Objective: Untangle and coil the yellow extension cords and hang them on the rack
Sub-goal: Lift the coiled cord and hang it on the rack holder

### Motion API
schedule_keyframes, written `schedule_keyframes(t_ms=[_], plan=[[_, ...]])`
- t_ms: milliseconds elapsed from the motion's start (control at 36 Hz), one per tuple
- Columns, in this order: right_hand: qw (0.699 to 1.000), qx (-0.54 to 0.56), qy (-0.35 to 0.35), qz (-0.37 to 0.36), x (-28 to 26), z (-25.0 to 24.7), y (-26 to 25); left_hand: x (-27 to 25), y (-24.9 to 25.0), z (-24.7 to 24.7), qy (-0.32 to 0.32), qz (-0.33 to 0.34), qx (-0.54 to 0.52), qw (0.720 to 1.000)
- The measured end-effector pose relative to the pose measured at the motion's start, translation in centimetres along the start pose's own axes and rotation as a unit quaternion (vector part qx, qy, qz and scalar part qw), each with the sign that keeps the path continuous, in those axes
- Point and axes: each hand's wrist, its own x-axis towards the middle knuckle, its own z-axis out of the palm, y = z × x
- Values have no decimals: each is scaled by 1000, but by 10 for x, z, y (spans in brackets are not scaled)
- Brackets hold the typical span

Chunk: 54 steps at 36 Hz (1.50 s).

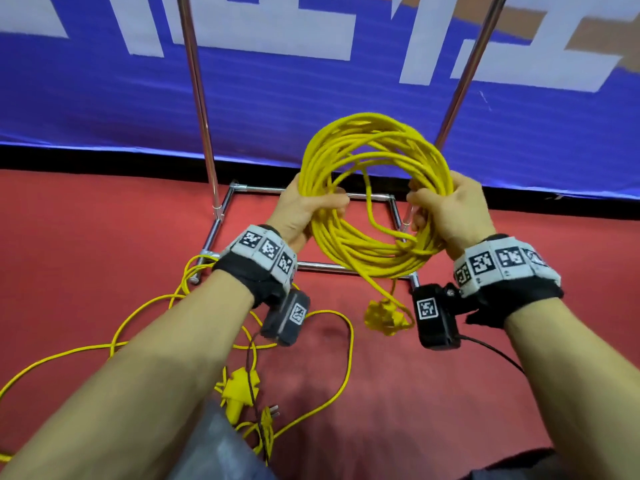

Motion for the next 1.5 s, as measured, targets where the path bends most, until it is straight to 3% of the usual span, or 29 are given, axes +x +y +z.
schedule_keyframes(t_ms=[111,278,361,444,500,639,750,805,889,972,1083,1222,1389,1500], plan=[[1000,14,-6,9,1,1,4,1,0,-2,37,-16,73,997],[999,44,-4,13,-1,-6,4,-2,4,3,54,-31,-4,998],[993,15,-107,37,-7,-12,2,-2,7,6,57,-46,-92,993],[970,-47,-238,14,-16,-9,-3,-2,7,6,83,-57,-123,987],[959,-111,-261,3,-20,-2,0,-1,6,5,107,-56,-126,985],[945,-256,-194,60,-28,21,10,0,0,3,145,-63,-136,978],[922,-383,12,-47,-27,26,14,-1,4,-1,131,-69,-100,984],[927,-366,67,-45,-16,16,13,-2,5,-4,113,-76,-37,990],[969,-224,105,9,1,2,10,-3,2,-8,75,-70,36,994],[997,1,62,49,2,-4,4,-2,1,-10,33,-41,48,997],[980,168,-37,97,5,-7,-5,3,0,-12,24,-23,76,997],[986,134,-37,87,29,-3,-10,19,-1,-9,79,-1,88,993],[998,45,-10,42,83,5,-9,61,9,-1,137,71,106,982],[999,-21,-36,21,107,9,-8,84,11,-1,164,87,134,973]])
